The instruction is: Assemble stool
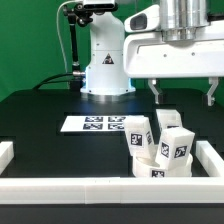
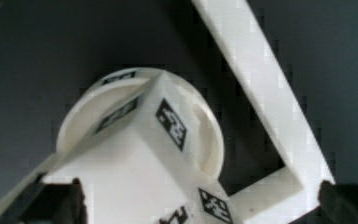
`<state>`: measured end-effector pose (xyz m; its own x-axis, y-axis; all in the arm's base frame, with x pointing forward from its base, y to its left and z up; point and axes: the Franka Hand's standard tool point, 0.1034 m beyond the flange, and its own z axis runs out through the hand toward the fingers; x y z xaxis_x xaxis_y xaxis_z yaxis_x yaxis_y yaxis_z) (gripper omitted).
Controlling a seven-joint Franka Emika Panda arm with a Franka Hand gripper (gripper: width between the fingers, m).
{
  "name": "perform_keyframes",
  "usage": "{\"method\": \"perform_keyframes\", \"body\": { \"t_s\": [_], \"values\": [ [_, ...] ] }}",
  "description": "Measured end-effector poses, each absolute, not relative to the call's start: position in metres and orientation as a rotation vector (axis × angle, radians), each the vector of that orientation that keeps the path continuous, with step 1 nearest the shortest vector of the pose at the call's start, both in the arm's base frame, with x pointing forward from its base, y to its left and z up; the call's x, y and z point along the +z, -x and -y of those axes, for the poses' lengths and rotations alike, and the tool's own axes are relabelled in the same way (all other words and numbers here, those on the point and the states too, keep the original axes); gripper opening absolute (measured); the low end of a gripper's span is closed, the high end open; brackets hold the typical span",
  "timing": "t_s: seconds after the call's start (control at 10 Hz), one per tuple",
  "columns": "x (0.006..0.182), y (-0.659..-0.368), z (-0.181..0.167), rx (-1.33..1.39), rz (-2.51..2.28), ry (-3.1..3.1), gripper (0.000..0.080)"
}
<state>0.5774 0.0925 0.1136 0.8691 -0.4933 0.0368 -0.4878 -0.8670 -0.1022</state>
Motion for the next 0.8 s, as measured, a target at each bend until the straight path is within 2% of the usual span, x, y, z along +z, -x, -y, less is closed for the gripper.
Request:
{"method": "perform_keyframes", "body": {
  "t_s": [0.2,0.6,0.8],
  "values": [
    [0.1131,-0.577,-0.0913,-0.105,-0.544,3.011,0.0649],
    [0.1101,-0.5751,-0.0894,-0.146,0.324,3.092,0.0649],
    [0.1092,-0.5745,-0.0891,-0.145,0.579,3.069,0.0649]
  ]
}}
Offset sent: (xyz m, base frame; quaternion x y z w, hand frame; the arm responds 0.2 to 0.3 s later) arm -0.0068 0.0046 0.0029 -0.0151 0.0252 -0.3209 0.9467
